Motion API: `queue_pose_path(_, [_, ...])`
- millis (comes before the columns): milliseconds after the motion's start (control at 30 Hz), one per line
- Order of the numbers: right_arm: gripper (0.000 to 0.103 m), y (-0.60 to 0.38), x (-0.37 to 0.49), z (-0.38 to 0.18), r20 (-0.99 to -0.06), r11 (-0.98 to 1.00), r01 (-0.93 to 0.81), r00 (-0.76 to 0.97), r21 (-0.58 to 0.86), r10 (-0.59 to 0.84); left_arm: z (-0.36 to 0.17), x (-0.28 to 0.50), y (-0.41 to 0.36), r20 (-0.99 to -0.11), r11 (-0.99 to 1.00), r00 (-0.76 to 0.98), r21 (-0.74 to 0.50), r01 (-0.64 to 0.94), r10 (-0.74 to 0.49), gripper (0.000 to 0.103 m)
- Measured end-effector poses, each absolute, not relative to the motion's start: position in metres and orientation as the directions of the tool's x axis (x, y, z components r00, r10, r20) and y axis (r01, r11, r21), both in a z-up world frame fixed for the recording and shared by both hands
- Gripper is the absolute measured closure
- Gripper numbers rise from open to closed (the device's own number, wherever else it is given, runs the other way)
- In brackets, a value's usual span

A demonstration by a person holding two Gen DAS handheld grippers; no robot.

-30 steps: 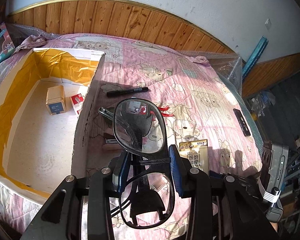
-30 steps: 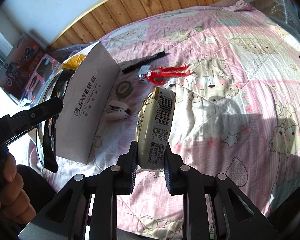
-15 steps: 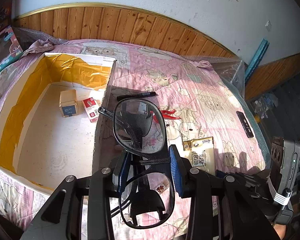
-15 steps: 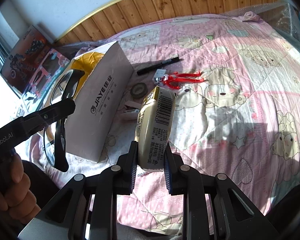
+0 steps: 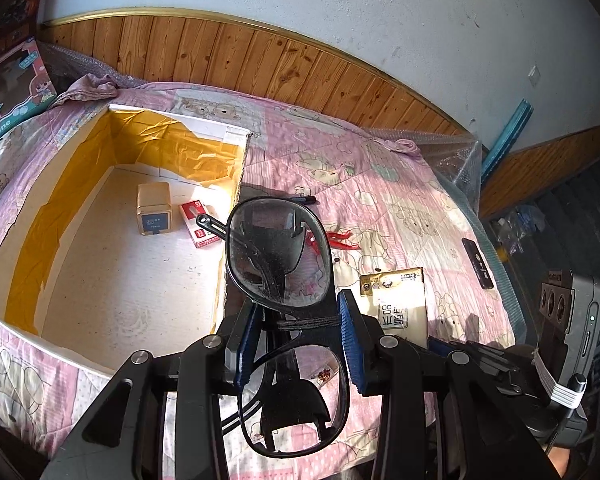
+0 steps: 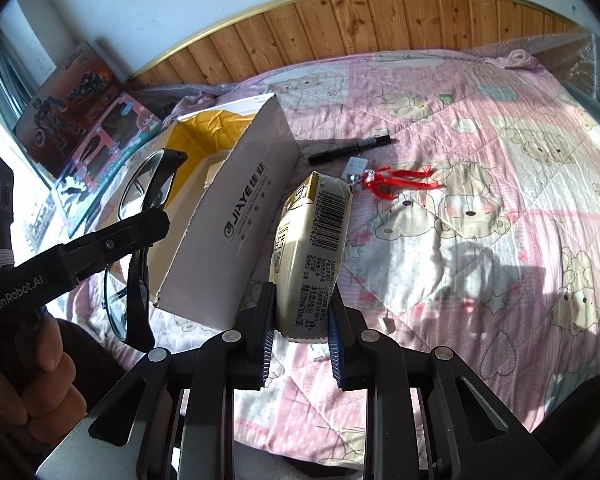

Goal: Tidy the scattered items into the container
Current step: 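Lift and carry the glasses and tissue pack over the yellow-lined box with both tools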

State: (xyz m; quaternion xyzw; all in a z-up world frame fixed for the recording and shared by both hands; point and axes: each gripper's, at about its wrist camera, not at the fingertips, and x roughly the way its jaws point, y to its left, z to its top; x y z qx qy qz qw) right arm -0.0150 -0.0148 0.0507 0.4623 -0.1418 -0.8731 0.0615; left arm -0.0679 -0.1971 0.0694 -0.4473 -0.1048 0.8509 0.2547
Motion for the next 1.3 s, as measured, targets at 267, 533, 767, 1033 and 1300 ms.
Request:
queue_pose_path(267, [0.079,-0.031,-0.019,0.065,-0.779,-0.954,0.011,-0.575,0.299,-0.251,0.077,-0.069,-0.216,-0.688,-0.843,-0.486,-0.429,-0.325,0.538,0.064])
queue_pose_path(533, [0.079,-0.045,-0.022,0.079,-0.771,-0.956,0.038,-0.583,0.290,-0.257,0.085,-0.072,-0.231,-0.667,-0.834,-0.502,-0.453,-0.315,0.551,0.064])
queue_pose_path(767, [0.079,-0.060,-0.025,0.085,-0.766,-0.955,0.067,-0.583,0.288,-0.272,0.089,-0.071,-0.246,-0.657,-0.837,-0.521,-0.462,-0.294,0.545,0.064])
queue_pose_path(1033, [0.079,-0.078,-0.030,0.093,-0.758,-0.953,0.105,-0.584,0.284,-0.290,0.093,-0.074,-0.267,-0.645,-0.838,-0.543,-0.474,-0.269,0.539,0.064])
queue_pose_path(1300, [0.079,-0.098,-0.038,0.101,-0.748,-0.947,0.151,-0.583,0.284,-0.317,0.093,-0.077,-0.286,-0.643,-0.839,-0.551,-0.490,-0.237,0.532,0.064])
